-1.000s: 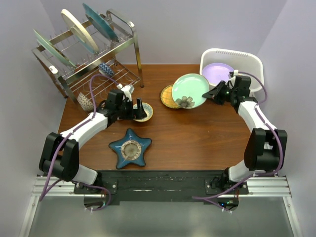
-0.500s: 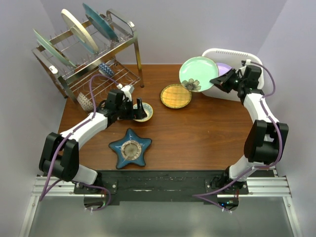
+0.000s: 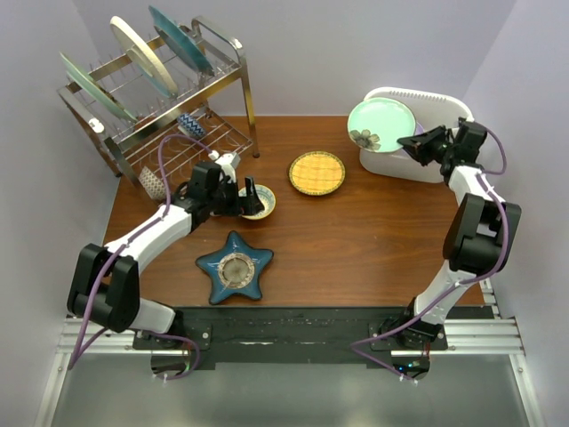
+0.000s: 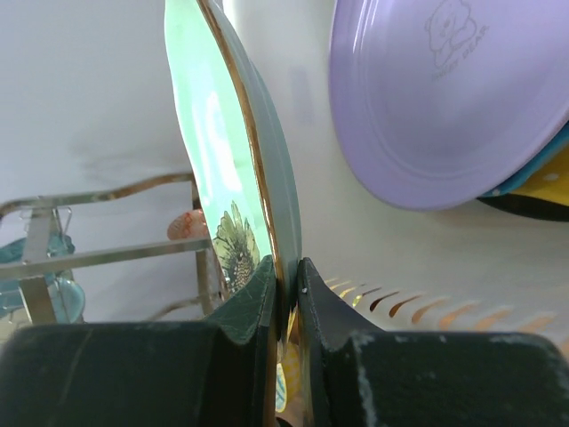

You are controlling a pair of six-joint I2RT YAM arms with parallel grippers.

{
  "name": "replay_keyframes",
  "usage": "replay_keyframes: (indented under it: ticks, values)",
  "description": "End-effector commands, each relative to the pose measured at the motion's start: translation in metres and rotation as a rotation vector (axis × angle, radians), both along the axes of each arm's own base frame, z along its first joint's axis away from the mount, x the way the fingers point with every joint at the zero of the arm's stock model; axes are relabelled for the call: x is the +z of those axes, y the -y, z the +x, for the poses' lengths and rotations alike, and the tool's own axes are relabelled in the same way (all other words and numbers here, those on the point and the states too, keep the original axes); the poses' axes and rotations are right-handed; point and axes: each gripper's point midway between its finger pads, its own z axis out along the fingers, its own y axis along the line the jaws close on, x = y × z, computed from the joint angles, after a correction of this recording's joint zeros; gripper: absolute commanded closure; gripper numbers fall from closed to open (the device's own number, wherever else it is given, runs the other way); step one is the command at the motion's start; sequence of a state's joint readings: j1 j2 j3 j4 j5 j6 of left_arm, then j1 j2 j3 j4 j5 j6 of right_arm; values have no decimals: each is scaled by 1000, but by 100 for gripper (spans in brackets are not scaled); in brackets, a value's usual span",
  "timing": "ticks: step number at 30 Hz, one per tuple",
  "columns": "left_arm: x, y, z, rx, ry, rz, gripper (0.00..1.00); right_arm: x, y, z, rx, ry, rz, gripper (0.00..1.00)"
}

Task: Place the plates into the plastic bin on the countertop
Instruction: Place the plate in the plastic bin.

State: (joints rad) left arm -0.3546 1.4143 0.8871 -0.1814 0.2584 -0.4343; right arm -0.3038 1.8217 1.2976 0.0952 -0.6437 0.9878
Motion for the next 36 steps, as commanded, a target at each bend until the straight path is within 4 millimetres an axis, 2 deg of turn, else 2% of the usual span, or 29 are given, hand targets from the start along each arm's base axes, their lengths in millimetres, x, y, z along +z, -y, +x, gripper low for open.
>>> replay_keyframes:
  ticks: [1, 5, 17, 22, 30, 36]
  values:
    - [14, 1, 2, -7, 51, -16, 2, 90, 18, 18, 3, 263, -1, 100]
    - [12, 2, 1, -11, 47, -19, 2, 88, 39, 23, -44, 258, 16, 100]
    - [14, 2, 2, -18, 46, -16, 2, 87, 69, 34, -147, 231, -20, 100]
    - [17, 1, 3, -15, 53, -5, 2, 87, 75, 42, -167, 222, -27, 100]
    - [16, 1, 3, -13, 49, -7, 2, 73, 92, 46, -221, 157, -124, 100]
    - [15, 3, 4, -17, 43, -10, 2, 64, 95, 50, -214, 131, -183, 100]
